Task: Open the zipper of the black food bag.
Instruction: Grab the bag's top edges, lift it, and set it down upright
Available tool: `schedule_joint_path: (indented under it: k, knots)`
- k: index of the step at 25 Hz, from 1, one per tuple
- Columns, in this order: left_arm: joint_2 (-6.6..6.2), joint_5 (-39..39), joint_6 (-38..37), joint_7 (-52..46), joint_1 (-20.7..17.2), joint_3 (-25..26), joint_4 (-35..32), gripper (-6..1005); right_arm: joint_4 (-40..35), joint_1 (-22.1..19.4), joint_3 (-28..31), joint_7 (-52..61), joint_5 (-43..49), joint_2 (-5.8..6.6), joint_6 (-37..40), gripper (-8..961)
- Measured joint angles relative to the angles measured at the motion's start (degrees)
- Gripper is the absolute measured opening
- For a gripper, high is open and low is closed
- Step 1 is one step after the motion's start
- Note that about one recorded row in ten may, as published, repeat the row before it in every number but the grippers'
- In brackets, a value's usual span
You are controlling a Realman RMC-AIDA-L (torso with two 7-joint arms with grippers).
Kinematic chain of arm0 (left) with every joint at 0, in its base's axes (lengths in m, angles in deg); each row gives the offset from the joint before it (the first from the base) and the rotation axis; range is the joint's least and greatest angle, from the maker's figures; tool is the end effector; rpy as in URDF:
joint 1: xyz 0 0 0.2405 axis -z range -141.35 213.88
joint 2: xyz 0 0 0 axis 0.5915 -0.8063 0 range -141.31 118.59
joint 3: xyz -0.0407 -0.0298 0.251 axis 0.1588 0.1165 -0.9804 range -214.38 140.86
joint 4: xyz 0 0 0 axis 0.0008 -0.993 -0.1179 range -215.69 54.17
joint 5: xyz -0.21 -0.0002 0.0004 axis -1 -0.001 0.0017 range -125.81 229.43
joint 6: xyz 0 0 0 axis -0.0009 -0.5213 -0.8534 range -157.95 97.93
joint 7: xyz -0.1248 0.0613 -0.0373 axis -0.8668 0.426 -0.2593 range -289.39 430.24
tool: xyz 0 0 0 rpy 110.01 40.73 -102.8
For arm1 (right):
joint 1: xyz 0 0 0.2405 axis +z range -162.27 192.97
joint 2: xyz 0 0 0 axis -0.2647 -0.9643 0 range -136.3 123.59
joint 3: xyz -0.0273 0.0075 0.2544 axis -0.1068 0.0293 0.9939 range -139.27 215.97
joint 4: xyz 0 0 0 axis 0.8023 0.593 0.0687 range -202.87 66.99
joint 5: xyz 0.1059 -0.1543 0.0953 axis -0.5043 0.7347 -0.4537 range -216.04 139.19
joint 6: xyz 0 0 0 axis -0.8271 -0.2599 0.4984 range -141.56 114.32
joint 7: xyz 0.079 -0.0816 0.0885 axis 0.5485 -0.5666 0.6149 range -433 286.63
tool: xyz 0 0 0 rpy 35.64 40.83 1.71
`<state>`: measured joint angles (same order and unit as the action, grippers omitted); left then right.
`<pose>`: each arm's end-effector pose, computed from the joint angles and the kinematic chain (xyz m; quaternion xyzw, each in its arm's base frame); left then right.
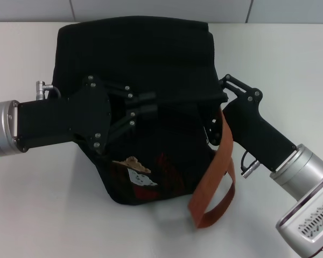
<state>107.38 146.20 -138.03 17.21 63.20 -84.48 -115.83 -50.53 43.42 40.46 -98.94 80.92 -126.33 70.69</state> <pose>-0.2217 0.2875 0.0119 -0.9083 0.0412 -0.4051 0.0957 0.2251 0.2671 -0.0960 -0.8141 -0.1575 0.3159 0.4611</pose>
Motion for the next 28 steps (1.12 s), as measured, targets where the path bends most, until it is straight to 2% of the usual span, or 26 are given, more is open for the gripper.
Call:
schedule_joint_path:
  k: [9,28]
  knots:
    - [0.00,0.0,0.0,0.3,0.0,0.0,0.1,96,0.0,0.0,-0.4,-0.4,0.3,0.00,-3.3,458]
    - [0.05,0.0,0.4,0.3,0.2,0.0,0.1,96,0.5,-0.1,-0.4,-0.7,0.5,0.00,1.8,458]
